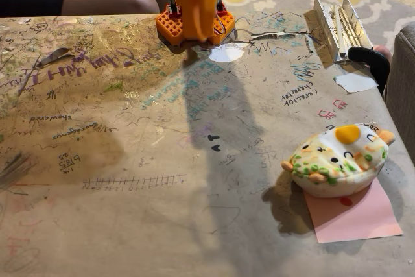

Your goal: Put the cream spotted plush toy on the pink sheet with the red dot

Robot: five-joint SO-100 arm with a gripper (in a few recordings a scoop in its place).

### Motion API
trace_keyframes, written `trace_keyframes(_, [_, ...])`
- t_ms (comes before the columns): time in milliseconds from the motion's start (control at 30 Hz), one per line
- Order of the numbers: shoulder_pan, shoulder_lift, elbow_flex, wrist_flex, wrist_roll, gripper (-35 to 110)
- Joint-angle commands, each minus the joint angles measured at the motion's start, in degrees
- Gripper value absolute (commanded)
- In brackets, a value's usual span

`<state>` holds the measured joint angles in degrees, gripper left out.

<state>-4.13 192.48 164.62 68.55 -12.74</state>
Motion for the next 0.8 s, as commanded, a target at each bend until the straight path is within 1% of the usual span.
trace_keyframes(0, [-1.85, 0.70, 3.69, -1.67, 0.26, 0])
trace_keyframes(233, [-3.52, 0.70, 10.63, -5.01, -0.62, 0])
trace_keyframes(767, [-5.45, 0.70, 11.25, -4.92, -1.41, 0])
